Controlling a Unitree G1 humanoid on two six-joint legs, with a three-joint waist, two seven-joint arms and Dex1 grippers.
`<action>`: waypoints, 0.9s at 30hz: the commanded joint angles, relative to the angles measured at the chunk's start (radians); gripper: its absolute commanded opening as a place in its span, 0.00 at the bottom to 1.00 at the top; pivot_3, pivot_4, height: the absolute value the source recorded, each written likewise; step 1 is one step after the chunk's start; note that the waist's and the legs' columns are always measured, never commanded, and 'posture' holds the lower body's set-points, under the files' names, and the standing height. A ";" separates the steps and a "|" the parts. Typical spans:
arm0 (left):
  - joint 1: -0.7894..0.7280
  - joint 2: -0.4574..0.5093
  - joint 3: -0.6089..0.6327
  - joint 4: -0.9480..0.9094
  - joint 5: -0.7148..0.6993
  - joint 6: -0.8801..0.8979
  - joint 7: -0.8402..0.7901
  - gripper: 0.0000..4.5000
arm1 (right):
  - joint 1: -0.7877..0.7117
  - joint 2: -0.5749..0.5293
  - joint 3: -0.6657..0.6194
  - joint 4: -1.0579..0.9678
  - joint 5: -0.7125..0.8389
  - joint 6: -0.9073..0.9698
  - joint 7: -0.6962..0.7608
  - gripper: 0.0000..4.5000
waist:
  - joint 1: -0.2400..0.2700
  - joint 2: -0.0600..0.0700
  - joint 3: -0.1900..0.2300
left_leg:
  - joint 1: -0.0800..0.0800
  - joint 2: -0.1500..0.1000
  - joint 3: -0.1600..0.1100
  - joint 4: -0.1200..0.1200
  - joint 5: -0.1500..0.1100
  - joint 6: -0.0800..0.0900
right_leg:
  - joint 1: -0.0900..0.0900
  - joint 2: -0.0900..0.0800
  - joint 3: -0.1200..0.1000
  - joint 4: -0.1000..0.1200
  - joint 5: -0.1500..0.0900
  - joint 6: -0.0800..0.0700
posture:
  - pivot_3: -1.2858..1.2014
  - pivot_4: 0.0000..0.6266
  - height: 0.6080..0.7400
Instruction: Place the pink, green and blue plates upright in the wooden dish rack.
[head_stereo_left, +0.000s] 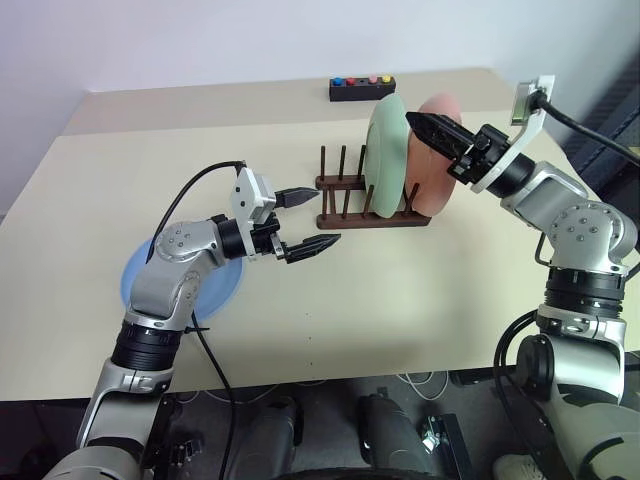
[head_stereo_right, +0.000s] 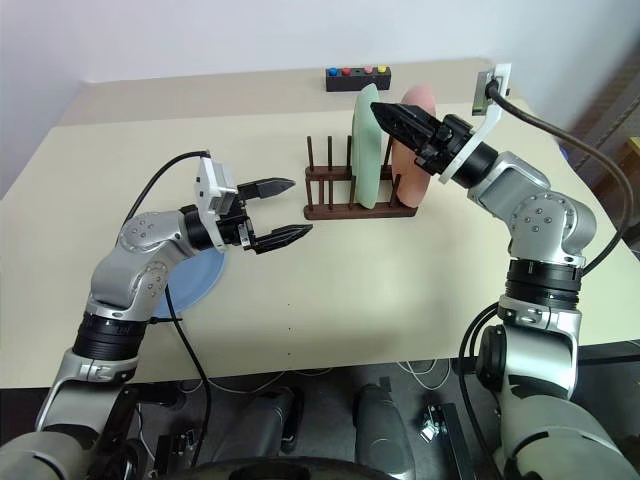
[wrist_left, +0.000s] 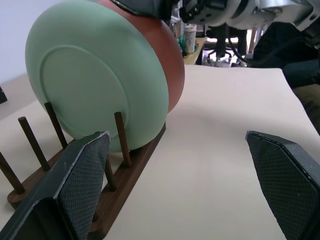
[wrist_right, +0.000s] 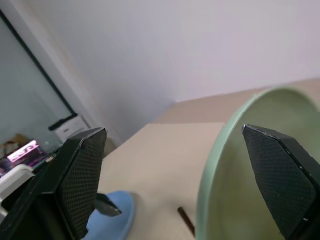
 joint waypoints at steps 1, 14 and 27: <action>-0.006 -0.002 0.010 -0.034 -0.020 -0.005 -0.004 1.00 | -0.042 -0.013 -0.033 -0.050 0.019 -0.015 -0.010 0.98 | 0.000 0.000 0.000 | 0.000 0.000 0.000 0.000 0.000 0.000 | 0.000 0.000 0.000 0.000 0.000 0.000 | 0.52 0.24 1.00; -0.060 0.066 0.164 0.070 -0.092 0.122 0.068 1.00 | 0.234 -0.186 -0.041 -0.376 0.146 -0.003 0.310 0.98 | -0.002 0.000 0.000 | 0.000 0.000 -0.001 0.000 -0.001 0.001 | 0.001 -0.001 -0.002 -0.003 0.000 0.000 | 0.52 0.24 1.00; 0.014 0.485 0.331 0.251 -0.103 0.517 0.125 1.00 | 0.351 -0.172 0.105 -0.508 -0.031 -0.223 0.372 0.98 | 0.002 -0.002 0.002 | 0.001 0.000 0.000 0.000 -0.001 0.001 | 0.001 -0.001 0.000 -0.002 0.000 0.000 | 0.52 0.24 1.00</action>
